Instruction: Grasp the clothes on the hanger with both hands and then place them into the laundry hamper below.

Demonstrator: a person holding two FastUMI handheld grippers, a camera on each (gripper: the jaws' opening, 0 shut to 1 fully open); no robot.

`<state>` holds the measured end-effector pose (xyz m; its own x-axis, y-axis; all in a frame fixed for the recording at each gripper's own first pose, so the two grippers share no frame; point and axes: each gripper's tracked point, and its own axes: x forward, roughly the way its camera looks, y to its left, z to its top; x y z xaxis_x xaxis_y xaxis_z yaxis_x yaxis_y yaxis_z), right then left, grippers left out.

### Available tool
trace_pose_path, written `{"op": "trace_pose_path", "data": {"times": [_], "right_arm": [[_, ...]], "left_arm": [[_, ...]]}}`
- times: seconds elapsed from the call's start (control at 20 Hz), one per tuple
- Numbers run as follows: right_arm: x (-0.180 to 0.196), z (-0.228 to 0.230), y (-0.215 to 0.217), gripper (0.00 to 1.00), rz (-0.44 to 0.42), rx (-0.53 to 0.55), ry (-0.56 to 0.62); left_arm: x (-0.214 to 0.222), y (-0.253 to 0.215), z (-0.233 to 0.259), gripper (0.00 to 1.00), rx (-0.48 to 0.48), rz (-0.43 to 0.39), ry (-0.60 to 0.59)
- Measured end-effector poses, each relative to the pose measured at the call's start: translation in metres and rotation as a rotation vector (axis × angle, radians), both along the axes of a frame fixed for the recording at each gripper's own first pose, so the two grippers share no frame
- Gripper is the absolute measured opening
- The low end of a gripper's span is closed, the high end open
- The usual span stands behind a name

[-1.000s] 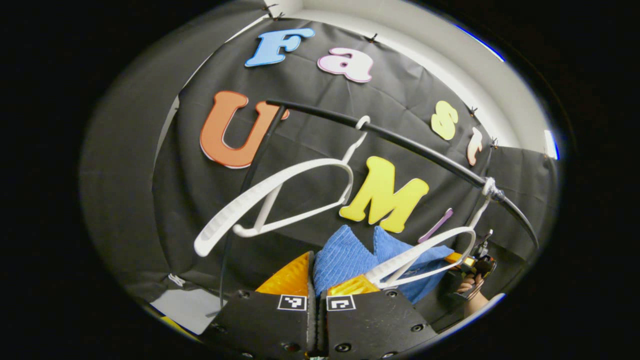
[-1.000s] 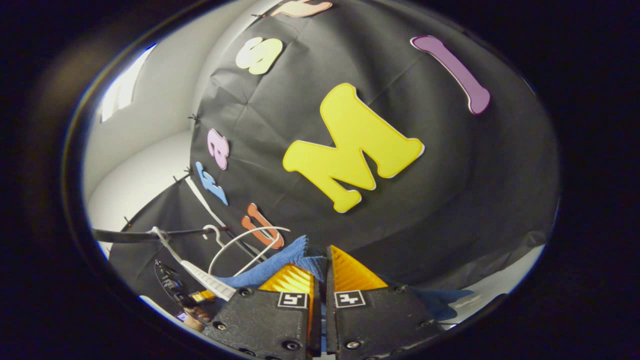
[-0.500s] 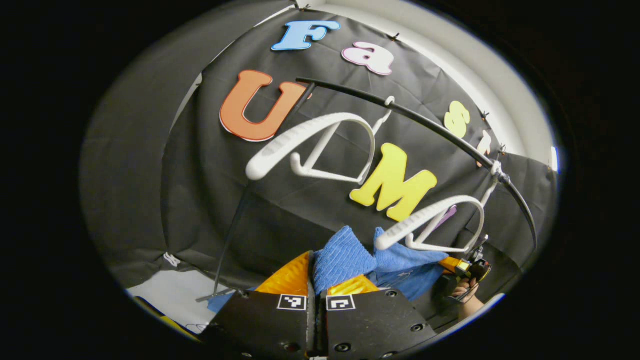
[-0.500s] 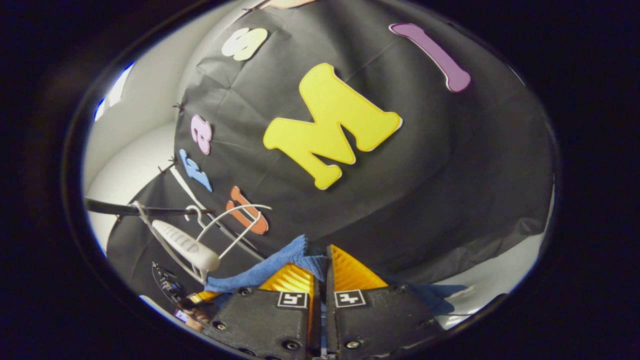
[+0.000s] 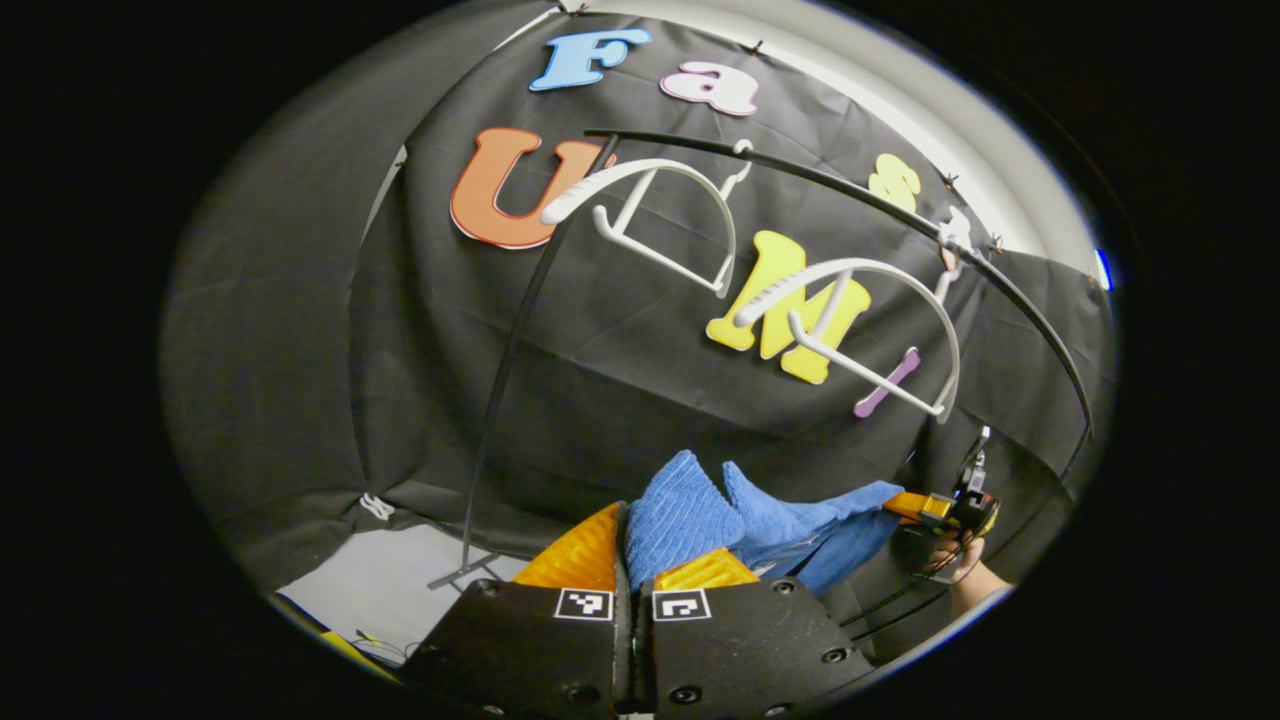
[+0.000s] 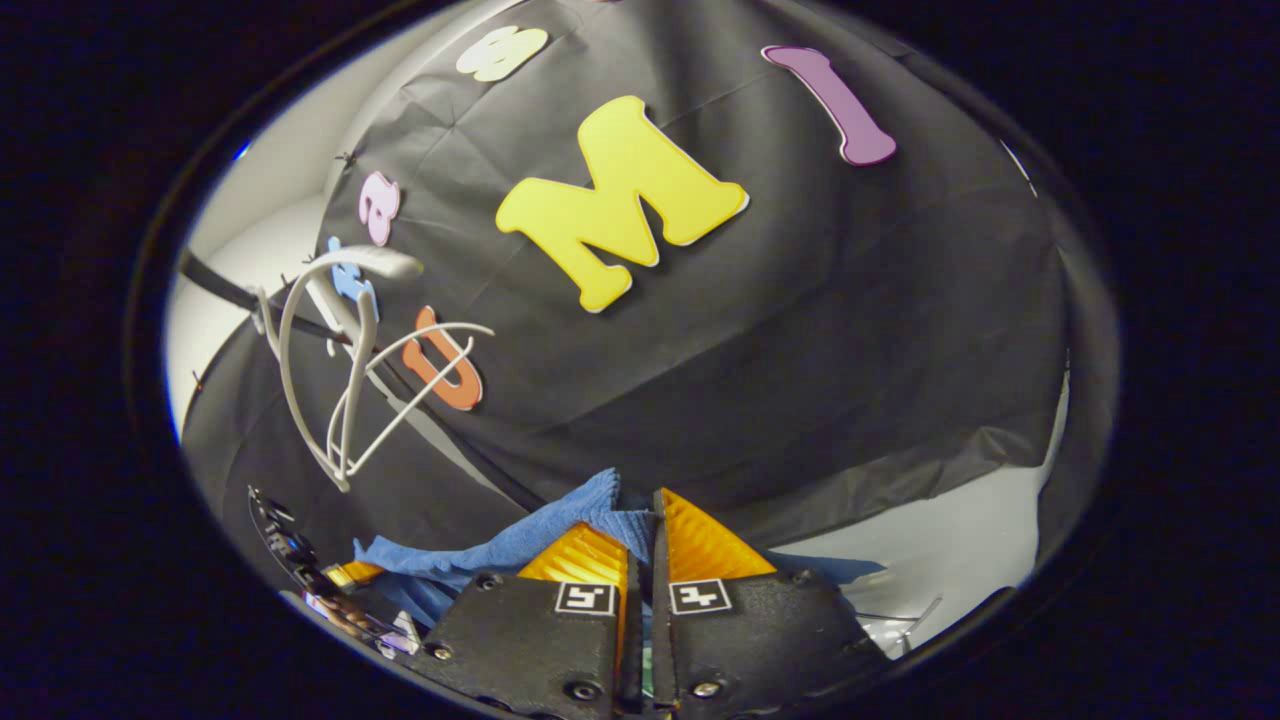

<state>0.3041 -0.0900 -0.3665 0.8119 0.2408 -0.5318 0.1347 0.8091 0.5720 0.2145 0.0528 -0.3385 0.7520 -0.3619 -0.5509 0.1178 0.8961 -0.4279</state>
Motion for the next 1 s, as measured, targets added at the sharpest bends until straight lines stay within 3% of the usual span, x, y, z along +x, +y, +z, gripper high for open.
{"op": "trace_pose_path", "data": {"times": [0.15,0.45,0.7,1.0], "right_arm": [[-0.023,-0.001,0.019,0.07,-0.005,0.019,-0.007],[-0.076,-0.011,0.076,0.07,0.097,-0.019,0.015],[-0.095,-0.005,0.148,0.07,0.27,-0.085,0.008],[-0.09,0.039,0.23,0.07,0.43,0.001,-0.075]], "left_arm": [[-0.024,-0.004,0.004,0.01,0.045,-0.049,-0.016],[-0.059,-0.042,0.012,0.01,0.096,-0.172,-0.043],[-0.075,-0.079,0.011,0.01,0.128,-0.248,-0.056],[-0.077,-0.112,0.029,0.01,0.084,-0.284,-0.081]]}}
